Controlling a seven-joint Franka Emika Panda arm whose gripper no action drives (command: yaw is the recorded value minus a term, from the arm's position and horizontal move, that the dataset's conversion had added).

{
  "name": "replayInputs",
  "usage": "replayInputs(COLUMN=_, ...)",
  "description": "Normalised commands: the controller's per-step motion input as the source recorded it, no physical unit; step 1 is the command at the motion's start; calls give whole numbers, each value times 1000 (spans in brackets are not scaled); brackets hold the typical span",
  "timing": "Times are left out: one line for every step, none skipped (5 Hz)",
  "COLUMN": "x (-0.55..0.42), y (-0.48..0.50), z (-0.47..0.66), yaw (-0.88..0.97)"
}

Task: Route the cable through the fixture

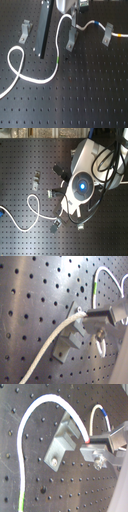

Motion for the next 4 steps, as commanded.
replayInputs(x=469, y=384, z=11, yaw=183)
replayInputs(x=507, y=374, z=19, yaw=208)
replayInputs(x=161, y=37, z=-86, yaw=200)
replayInputs(x=-394, y=-435, z=-61, yaw=-240)
